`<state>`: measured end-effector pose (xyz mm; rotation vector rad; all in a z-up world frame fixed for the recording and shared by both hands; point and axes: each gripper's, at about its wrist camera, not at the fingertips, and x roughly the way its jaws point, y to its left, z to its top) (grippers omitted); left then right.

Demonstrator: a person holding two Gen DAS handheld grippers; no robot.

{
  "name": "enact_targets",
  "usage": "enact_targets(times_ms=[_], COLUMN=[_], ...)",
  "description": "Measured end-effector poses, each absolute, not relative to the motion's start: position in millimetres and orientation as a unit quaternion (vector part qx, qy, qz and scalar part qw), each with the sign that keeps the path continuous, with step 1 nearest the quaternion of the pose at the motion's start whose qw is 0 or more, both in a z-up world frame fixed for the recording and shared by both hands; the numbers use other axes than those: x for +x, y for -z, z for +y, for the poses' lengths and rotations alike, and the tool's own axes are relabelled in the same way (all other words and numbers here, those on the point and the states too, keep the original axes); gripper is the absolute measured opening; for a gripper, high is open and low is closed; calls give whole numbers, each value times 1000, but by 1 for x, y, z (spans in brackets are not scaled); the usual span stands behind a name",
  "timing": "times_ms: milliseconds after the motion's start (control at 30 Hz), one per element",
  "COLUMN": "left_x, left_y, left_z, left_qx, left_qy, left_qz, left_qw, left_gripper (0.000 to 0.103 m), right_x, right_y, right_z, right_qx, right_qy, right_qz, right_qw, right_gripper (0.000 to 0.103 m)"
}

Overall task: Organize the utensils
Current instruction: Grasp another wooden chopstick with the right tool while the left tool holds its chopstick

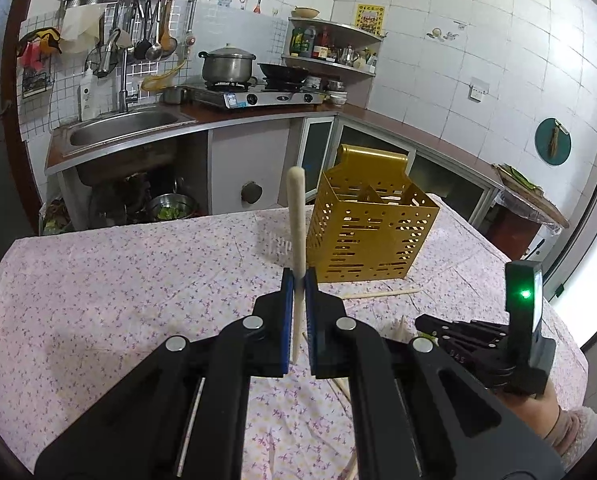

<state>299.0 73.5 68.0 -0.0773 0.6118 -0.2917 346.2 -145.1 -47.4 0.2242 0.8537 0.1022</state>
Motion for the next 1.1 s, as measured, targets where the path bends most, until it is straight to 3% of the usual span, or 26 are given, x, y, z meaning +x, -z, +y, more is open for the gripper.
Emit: enact_targets(times_ms=[267,333,367,400,567,633,767,1100], left_x=[291,290,289,288,288,288,287,288], left_y=[-69,-68,-67,-66,-61,-60,-60,-65], left_z=[92,100,103,107,114,113,112,102], left_qx=[-31,-37,-39,-41,-50,-48,-46,-34], left_qy=[131,127,126,126,127,128,129,121], left_qz=[310,315,316,318,325,324,324,315], left_qw=[941,940,939,939,936,936,936,941], left_gripper=[5,5,5,5,5,5,5,5], right_x=[350,352,352,352,362,366,371,362], right_y=[53,56,57,56,63,60,58,15], right_z=[-128,-124,-123,-118,-108,-101,-102,-139], right_qx=[129,136,135,125,102,82,78,125], right_qy=[-18,-12,-6,0,18,21,8,-36], right_qz=[442,450,449,446,468,466,470,422], right_qw=[887,883,883,887,877,880,879,897], right_gripper=[4,24,47,48,45,22,8,7])
